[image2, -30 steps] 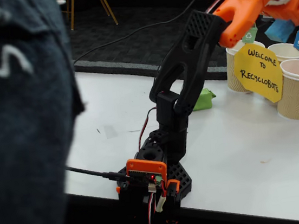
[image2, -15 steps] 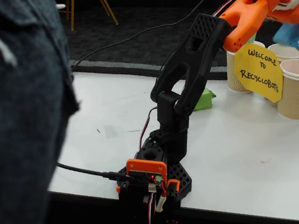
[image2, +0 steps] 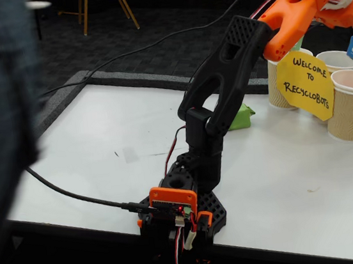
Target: Sort rubbish by color.
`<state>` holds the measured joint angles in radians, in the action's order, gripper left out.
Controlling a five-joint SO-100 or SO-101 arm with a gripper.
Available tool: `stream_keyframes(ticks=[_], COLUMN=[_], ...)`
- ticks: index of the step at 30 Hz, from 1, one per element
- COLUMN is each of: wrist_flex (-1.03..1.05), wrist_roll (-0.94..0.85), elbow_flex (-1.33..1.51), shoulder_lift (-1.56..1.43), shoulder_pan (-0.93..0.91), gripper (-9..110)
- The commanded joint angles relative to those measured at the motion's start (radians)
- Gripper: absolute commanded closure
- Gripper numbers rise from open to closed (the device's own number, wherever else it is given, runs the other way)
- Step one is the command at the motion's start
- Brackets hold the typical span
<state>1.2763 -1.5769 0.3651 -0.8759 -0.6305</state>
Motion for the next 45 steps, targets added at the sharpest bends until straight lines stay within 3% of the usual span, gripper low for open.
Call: stream_keyframes(ticks=[1, 9, 28, 45], wrist_flex=[0.149, 0.39, 0.408, 0.403], wrist_roll=[0.011, 0.133, 0.275, 0.382], elbow_flex=[-0.13, -0.067, 0.873, 1.259], shoulder_lift=[-0.222, -0.503, -1.088, -1.279], shoulder_pan=[-0.015, -0.002, 0.044, 0.285], gripper=[95, 101, 101, 101])
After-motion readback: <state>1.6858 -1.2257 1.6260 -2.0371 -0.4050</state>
